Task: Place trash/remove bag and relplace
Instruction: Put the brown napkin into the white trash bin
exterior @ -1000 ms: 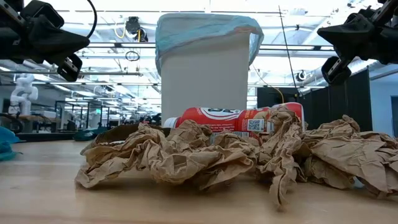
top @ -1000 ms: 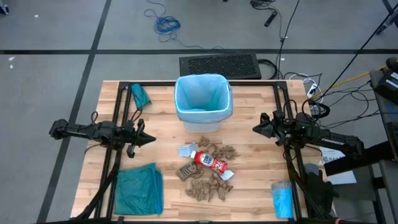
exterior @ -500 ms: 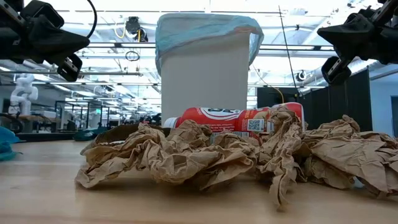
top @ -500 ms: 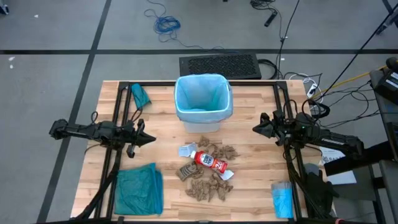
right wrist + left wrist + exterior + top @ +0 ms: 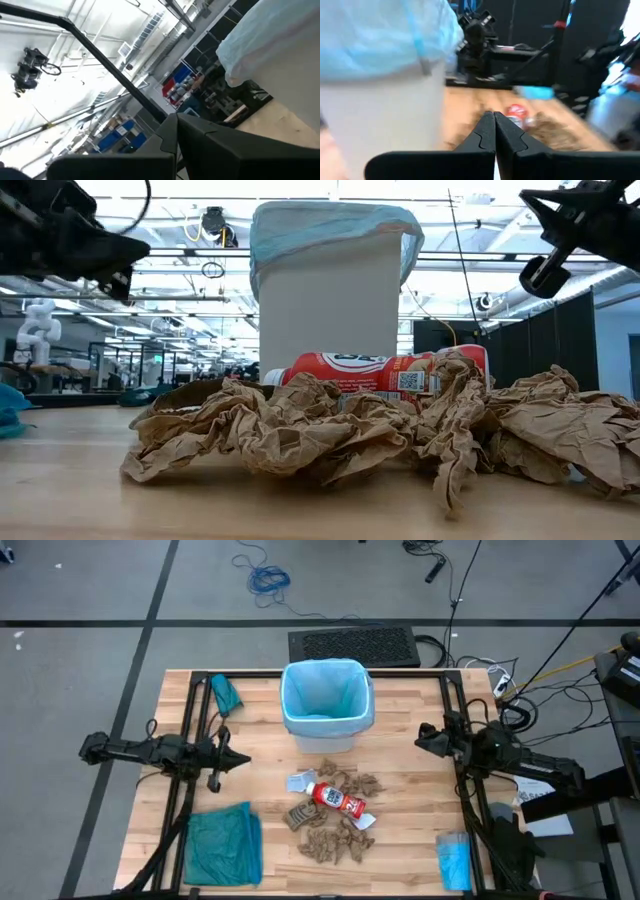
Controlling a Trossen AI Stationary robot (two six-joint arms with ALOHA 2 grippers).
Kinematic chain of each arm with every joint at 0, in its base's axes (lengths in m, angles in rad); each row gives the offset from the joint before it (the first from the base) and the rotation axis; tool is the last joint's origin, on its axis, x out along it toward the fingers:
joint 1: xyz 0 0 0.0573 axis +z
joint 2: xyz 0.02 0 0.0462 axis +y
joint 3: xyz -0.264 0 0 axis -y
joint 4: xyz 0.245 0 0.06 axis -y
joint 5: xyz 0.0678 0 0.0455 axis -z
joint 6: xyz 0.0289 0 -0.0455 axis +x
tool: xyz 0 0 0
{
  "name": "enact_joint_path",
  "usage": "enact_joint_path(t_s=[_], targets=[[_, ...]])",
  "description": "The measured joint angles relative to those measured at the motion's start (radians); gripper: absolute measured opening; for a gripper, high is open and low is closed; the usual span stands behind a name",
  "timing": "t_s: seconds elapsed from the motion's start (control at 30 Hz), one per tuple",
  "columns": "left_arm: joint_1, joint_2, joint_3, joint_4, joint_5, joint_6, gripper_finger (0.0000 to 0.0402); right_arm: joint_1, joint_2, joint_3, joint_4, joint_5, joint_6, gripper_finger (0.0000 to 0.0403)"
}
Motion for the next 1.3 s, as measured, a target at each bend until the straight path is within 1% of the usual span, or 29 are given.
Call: enact_joint_path(t_s=[0.07, 0.13, 0.27, 0.43, 0.57, 0.67, 0.77, 0.83, 0.9, 0.97, 1.03, 1.1, 1.3], targets=[[0.0, 0.0, 0.0, 0.002, -0.006, 0.083, 0.0, 0.0, 0.0, 0.0, -0.01, 0.007, -0.012, 0.0002], [-0.001, 0.0, 0.0, 0.004, -0.006, 0.115, 0.0, 0.0, 0.0, 0.0, -0.014, 0.03, -0.001, 0.0002], [-0.001, 0.0, 0.0, 0.002, -0.006, 0.11, 0.0, 0.0, 0.0, 0.0, -0.014, 0.072, 0.064, 0.0002], [-0.001, 0.0, 0.0, -0.001, -0.011, 0.112, 0.0, 0.0, 0.0, 0.0, -0.007, 0.148, 0.055, 0.0002], [-0.001, 0.0, 0.0, 0.035, -0.087, 0.103, 0.0, 0.0, 0.0, 0.0, -0.004, 0.216, 0.053, 0.0002], [-0.001, 0.0, 0.0, 0.111, -0.118, -0.033, 0.0, 0.0, 0.0, 0.0, -0.003, 0.25, 0.045, 0.0002], [-0.001, 0.0, 0.0, 0.182, -0.166, -0.154, 0.0, 0.0, 0.0, 0.0, -0.004, 0.267, 0.02, 0.0002], [-0.001, 0.0, 0.0, 0.203, -0.188, -0.264, 0.0, 0.0, 0.0, 0.0, -0.004, 0.269, 0.005, 0.0002], [-0.001, 0.0, 0.0, 0.218, -0.233, -0.458, 0.0, 0.0, 0.0, 0.0, -0.005, 0.269, 0.001, 0.0002], [-0.001, 0.0, 0.0, 0.219, -0.325, -0.681, 0.0, 0.0, 0.0, 0.0, -0.004, 0.269, -0.003, 0.0002], [0.0, 0.0, 0.0, 0.197, -0.402, -0.824, 0.0, 0.0, 0.0, 0.0, -0.005, 0.269, -0.005, 0.0002], [-0.001, 0.0, 0.0, 0.174, -0.436, -0.88, 0.0, 0.0, 0.0, 0.0, -0.005, 0.269, -0.01, 0.0002], [-0.001, 0.0, 0.0, 0.165, -0.438, -0.883, 0.0, 0.0, 0.0, 0.0, -0.006, 0.269, -0.02, 0.0002]])
